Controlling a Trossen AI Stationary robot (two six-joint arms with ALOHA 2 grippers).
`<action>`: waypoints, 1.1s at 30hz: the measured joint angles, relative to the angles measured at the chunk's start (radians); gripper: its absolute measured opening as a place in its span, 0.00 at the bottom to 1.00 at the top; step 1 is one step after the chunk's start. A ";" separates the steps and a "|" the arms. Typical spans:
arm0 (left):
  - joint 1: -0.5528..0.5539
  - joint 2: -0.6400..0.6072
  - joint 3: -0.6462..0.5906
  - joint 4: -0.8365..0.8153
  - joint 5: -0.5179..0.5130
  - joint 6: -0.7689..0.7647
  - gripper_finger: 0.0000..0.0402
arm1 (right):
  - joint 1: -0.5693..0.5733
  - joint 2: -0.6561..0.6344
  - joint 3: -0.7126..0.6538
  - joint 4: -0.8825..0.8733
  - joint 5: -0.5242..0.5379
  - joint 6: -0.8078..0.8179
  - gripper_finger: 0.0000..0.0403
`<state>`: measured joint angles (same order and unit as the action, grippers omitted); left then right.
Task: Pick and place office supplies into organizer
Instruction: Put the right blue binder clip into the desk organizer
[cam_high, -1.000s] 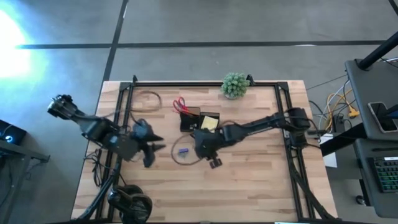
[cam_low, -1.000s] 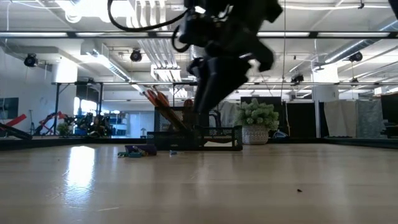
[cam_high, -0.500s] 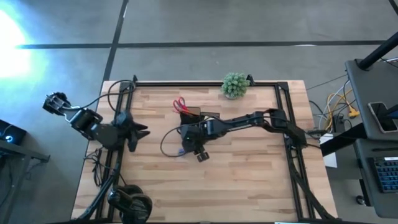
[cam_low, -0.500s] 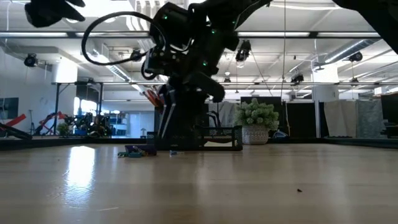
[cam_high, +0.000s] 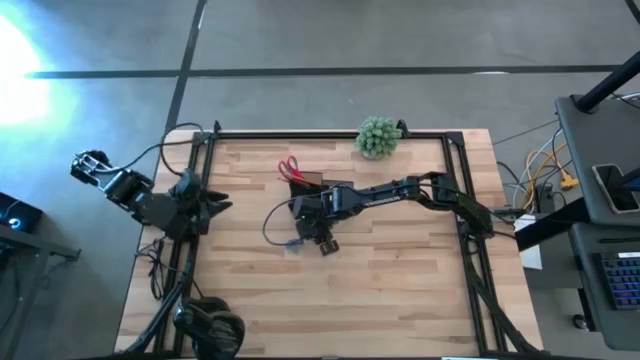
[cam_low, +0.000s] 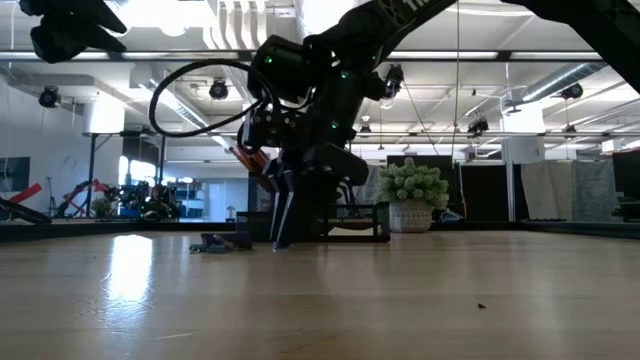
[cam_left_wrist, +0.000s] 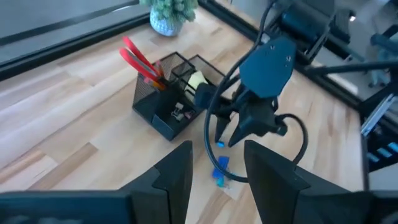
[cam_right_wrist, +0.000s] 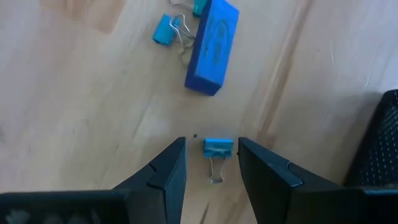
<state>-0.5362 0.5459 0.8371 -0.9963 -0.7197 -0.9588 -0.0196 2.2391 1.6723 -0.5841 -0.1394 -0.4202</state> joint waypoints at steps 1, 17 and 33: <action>0.000 -0.013 -0.002 -0.003 -0.003 0.000 0.32 | 0.000 0.000 -0.001 0.000 0.000 0.000 0.34; 0.000 -0.115 -0.059 -0.016 -0.043 0.005 0.32 | 0.000 -0.007 -0.077 0.121 0.013 0.080 0.16; 0.000 -0.107 -0.059 -0.017 -0.048 0.053 0.32 | -0.038 -0.153 0.076 0.069 0.231 0.267 0.08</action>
<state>-0.5362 0.4389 0.7780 -1.0134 -0.7673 -0.9061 -0.0580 2.0863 1.7481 -0.5147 0.0913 -0.1528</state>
